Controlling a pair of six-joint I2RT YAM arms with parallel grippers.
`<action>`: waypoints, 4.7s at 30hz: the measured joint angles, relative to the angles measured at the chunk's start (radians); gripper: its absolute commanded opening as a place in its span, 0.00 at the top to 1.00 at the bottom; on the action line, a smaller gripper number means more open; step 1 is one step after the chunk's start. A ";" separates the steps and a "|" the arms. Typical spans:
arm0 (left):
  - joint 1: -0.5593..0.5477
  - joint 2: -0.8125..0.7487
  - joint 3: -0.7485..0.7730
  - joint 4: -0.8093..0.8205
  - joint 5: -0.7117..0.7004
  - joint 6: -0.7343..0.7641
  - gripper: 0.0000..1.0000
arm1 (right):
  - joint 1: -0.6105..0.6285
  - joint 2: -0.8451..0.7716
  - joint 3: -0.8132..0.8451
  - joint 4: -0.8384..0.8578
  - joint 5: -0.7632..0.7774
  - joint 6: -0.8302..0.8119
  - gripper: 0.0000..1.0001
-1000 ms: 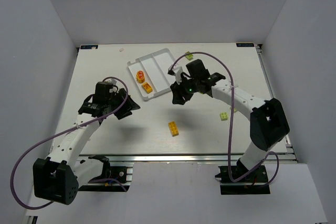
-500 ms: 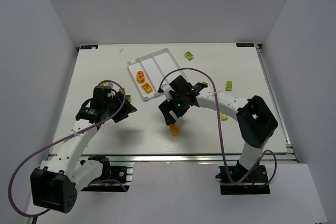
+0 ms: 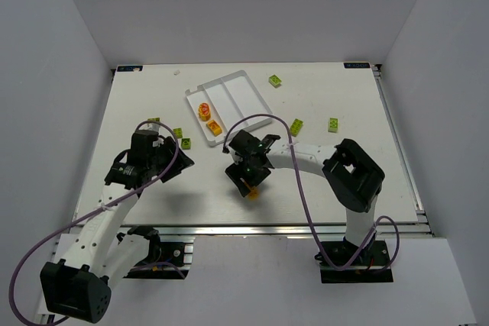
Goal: Sort the legos into containers by color
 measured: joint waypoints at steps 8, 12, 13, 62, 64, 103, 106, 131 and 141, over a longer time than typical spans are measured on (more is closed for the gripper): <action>0.001 -0.021 0.000 -0.002 -0.022 0.018 0.36 | 0.018 0.007 0.003 -0.007 0.083 0.046 0.72; 0.002 -0.031 0.000 -0.002 -0.028 0.025 0.35 | 0.019 0.006 0.003 -0.005 0.111 0.024 1.00; 0.002 -0.034 0.000 -0.002 -0.030 0.026 0.36 | 0.019 0.006 0.003 0.001 0.122 0.004 1.00; 0.008 0.549 0.189 0.183 -0.290 0.128 0.51 | -0.395 0.147 0.570 0.280 -0.428 -0.268 0.23; 0.009 0.632 0.245 0.192 -0.302 0.157 0.37 | -0.475 0.083 0.535 0.286 -0.520 -0.270 0.13; -0.005 0.990 0.830 0.319 0.163 0.250 0.91 | -0.774 -0.079 0.287 0.209 -0.671 -0.328 0.90; -0.017 1.129 0.941 0.351 0.218 0.215 0.90 | -0.776 -0.079 0.287 0.193 -0.647 -0.338 0.81; -0.070 1.403 1.172 0.154 0.081 0.188 0.31 | -0.786 -0.018 0.249 0.093 -0.288 -0.212 0.42; -0.055 1.179 1.013 0.188 0.026 0.188 0.28 | -0.745 0.067 0.238 0.079 -0.150 -0.005 0.16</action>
